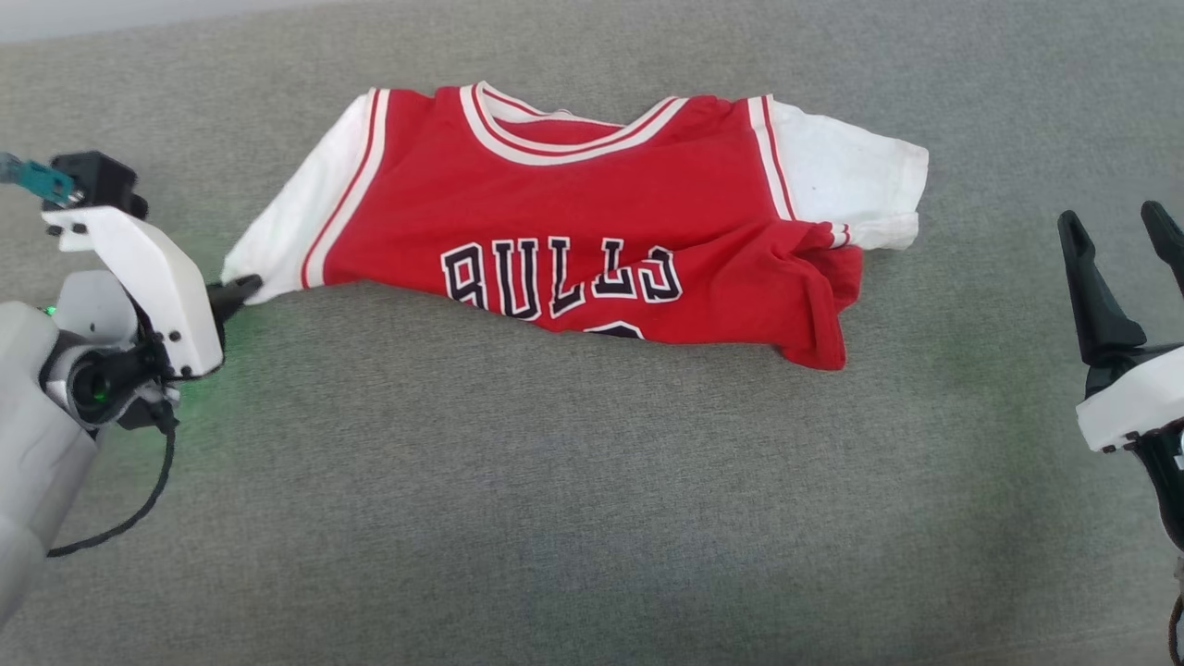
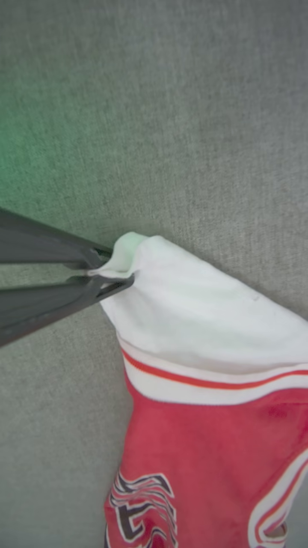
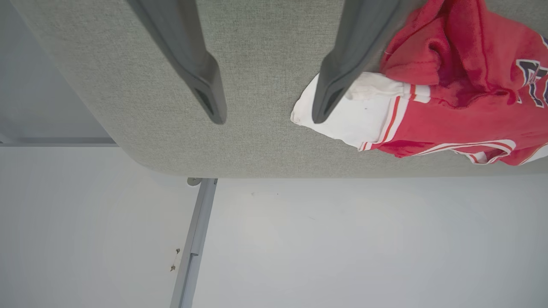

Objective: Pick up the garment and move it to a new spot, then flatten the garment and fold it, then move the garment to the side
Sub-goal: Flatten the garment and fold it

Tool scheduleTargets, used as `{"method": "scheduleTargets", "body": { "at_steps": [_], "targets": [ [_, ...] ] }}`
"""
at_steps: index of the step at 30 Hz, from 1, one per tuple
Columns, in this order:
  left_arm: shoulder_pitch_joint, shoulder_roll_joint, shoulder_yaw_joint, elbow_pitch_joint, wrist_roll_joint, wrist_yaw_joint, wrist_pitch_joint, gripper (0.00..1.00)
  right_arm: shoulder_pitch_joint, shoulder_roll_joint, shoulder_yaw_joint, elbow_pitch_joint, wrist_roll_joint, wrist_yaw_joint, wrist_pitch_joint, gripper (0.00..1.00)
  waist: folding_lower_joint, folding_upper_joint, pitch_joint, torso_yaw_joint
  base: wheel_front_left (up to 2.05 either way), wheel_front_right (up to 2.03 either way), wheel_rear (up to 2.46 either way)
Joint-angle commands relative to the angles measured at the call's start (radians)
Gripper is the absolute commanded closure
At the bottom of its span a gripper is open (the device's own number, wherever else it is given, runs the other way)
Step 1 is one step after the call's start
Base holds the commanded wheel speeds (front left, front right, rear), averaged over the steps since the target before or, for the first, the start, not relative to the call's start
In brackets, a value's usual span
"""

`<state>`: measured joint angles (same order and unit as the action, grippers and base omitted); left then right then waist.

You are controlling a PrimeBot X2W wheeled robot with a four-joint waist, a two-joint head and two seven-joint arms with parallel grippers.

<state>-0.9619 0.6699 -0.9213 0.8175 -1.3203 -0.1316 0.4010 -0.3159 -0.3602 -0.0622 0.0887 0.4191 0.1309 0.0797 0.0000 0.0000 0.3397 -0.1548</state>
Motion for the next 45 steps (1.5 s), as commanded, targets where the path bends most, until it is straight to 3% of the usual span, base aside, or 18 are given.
{"method": "scheduleTargets", "body": {
  "at_steps": [1,3,4,6,9,12,16,22,25,31,33,37,45],
  "targets": [
    [0.017,0.007,-0.008,-0.007,-0.001,0.003,0.002,1.0,0.014,-0.001,0.004,-0.006,-0.009,0.0,0.006,0.0,0.0,0.0,-0.007,0.008,0.0,0.0,0.0],
    [0.018,0.01,-0.009,-0.013,0.004,0.003,-0.019,1.0,0.012,0.0,0.01,-0.008,-0.009,0.0,0.012,0.0,0.0,0.0,-0.012,0.014,0.0,0.0,0.0],
    [0.02,0.006,-0.009,-0.017,0.007,0.003,-0.034,0.84,0.011,-0.002,0.014,-0.007,-0.01,0.0,0.016,0.0,0.0,0.0,-0.016,0.018,0.0,0.0,0.0],
    [0.027,-0.002,-0.005,-0.012,0.01,0.003,-0.067,0.0,0.007,-0.006,0.022,-0.005,-0.013,0.0,0.019,0.0,0.0,0.0,-0.025,0.023,0.0,0.0,0.0],
    [0.037,-0.01,-0.008,-0.011,0.011,0.003,-0.095,0.0,0.001,-0.014,0.04,-0.002,-0.017,0.0,0.026,0.0,0.0,0.0,-0.038,0.027,0.0,0.0,0.0],
    [0.054,-0.002,-0.002,-0.015,0.03,0.003,-0.188,0.0,-0.013,-0.031,0.083,0.004,-0.022,0.0,0.043,0.0,0.0,0.0,-0.053,0.033,0.0,0.0,0.0],
    [0.122,-0.013,0.006,-0.048,0.079,0.006,-0.417,0.0,-0.047,-0.099,0.175,0.028,-0.017,0.0,0.091,0.0,0.0,0.0,-0.066,0.067,0.0,0.0,0.0],
    [0.232,-0.08,0.033,-0.128,0.137,0.072,-0.647,0.0,-0.126,-0.214,0.284,0.073,0.037,0.0,0.163,0.0,0.0,0.0,-0.054,0.134,0.0,0.0,0.0],
    [0.277,-0.113,0.075,-0.207,0.231,0.147,-0.666,0.0,-0.174,-0.292,0.348,0.109,0.084,0.0,0.218,0.0,0.0,0.0,-0.039,0.176,0.0,0.0,0.0],
    [0.461,-0.183,0.287,-0.452,0.527,0.301,-0.667,0.0,-0.306,-0.414,0.451,0.184,0.191,0.0,0.31,0.0,0.0,0.0,0.007,0.256,0.0,0.0,0.0],
    [0.515,-0.226,0.34,-0.526,0.602,0.33,-0.667,0.0,-0.347,-0.449,0.487,0.214,0.219,0.0,0.328,0.0,0.0,0.0,0.022,0.283,0.0,0.0,0.0],
    [0.616,-0.276,0.426,-0.638,0.742,0.354,-0.667,0.0,-0.435,-0.503,0.573,0.258,0.281,0.0,0.378,0.0,0.0,0.0,0.051,0.331,0.0,0.0,0.0],
    [0.708,-0.36,0.545,-0.756,0.887,0.303,-0.667,0.0,-0.595,-0.607,0.743,0.285,0.402,0.0,0.483,0.0,0.0,0.0,0.137,0.391,0.0,0.0,0.0]
  ]
}}
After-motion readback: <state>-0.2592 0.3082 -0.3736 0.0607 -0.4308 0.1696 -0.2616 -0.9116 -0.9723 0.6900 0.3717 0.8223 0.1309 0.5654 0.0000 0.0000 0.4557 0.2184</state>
